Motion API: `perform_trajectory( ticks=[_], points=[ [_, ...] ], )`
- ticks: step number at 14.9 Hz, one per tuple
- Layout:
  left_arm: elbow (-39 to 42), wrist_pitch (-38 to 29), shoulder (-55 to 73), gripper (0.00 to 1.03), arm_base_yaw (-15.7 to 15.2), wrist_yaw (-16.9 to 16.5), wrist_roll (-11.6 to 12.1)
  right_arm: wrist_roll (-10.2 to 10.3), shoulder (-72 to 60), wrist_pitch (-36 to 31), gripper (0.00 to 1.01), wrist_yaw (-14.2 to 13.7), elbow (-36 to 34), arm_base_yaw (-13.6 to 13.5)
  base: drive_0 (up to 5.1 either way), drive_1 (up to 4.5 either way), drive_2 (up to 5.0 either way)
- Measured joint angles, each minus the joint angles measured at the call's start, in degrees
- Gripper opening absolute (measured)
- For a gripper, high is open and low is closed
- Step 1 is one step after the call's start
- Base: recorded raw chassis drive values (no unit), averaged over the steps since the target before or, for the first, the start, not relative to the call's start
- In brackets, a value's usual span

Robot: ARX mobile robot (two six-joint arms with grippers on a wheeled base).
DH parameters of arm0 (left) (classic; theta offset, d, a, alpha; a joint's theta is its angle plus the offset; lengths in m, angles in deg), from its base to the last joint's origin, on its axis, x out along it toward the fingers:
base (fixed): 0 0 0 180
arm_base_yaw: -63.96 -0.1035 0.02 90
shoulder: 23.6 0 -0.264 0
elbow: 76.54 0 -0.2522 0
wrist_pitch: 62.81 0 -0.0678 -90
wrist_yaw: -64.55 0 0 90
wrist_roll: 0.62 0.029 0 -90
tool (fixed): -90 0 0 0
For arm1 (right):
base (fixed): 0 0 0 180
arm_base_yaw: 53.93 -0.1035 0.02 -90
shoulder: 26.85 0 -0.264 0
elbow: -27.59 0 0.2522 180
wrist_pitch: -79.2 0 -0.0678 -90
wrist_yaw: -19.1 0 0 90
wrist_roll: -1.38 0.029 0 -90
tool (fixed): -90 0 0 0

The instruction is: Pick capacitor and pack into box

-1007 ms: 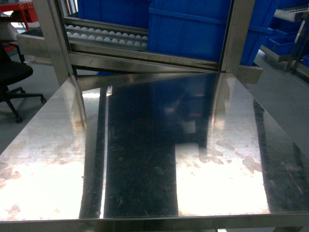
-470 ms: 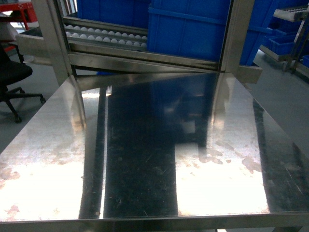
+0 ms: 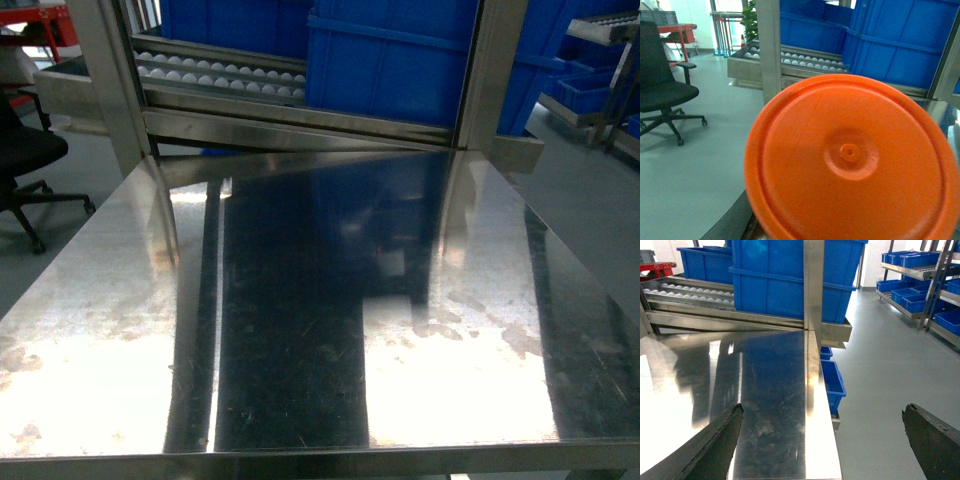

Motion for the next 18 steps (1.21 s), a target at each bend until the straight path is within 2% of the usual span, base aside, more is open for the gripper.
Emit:
perform_trajectory(
  ticks=[2, 4, 18],
  points=[
    [0.00, 1.75, -1.75, 0.45, 0.00, 0.02, -0.02, 0.00, 0.00, 0.00, 0.98, 0.00, 0.00, 0.00, 0.0, 0.00, 0.0],
    [-0.04, 13.16, -11.74, 0.44, 0.00, 0.15, 0.13, 0.00, 0.00, -0.07, 0.98, 0.02, 0.00, 0.00, 0.0, 0.00, 0.0],
    [-0.04, 12.72, -11.76, 0.44, -0.04, 0.04, 0.15, 0.00, 0.00, 0.00, 0.98, 0.02, 0.00, 0.00, -0.2, -0.22, -0.2]
  ],
)
